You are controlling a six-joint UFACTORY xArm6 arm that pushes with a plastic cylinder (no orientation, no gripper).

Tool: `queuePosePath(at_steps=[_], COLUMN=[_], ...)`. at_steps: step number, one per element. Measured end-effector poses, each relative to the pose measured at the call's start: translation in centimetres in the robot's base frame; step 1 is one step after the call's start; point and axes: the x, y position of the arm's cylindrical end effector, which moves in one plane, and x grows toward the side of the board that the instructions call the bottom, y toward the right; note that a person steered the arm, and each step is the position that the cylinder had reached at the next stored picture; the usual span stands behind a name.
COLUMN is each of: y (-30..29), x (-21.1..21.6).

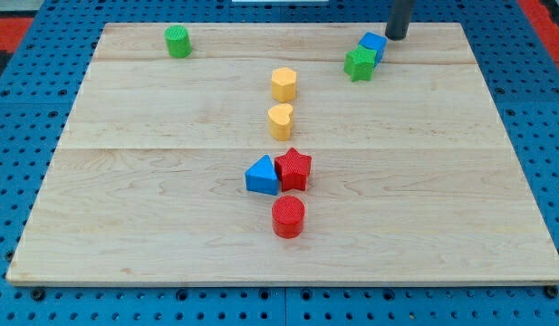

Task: Separate blue cube from green star

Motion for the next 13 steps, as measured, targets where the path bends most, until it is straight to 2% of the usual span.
queuePosePath(at_steps=[1,2,3,5,6,7,8,9,10,11,12,13], y=[-2.4,-5.6,-5.6,-2.9,-2.9,-0.8,4.5,5.1,-1.2,-3.1,-3.1,-7.6], x=[0.0,2.0,2.9,11.1,13.1,14.6,14.6,17.5,22.4,22.5,19.1,23.2])
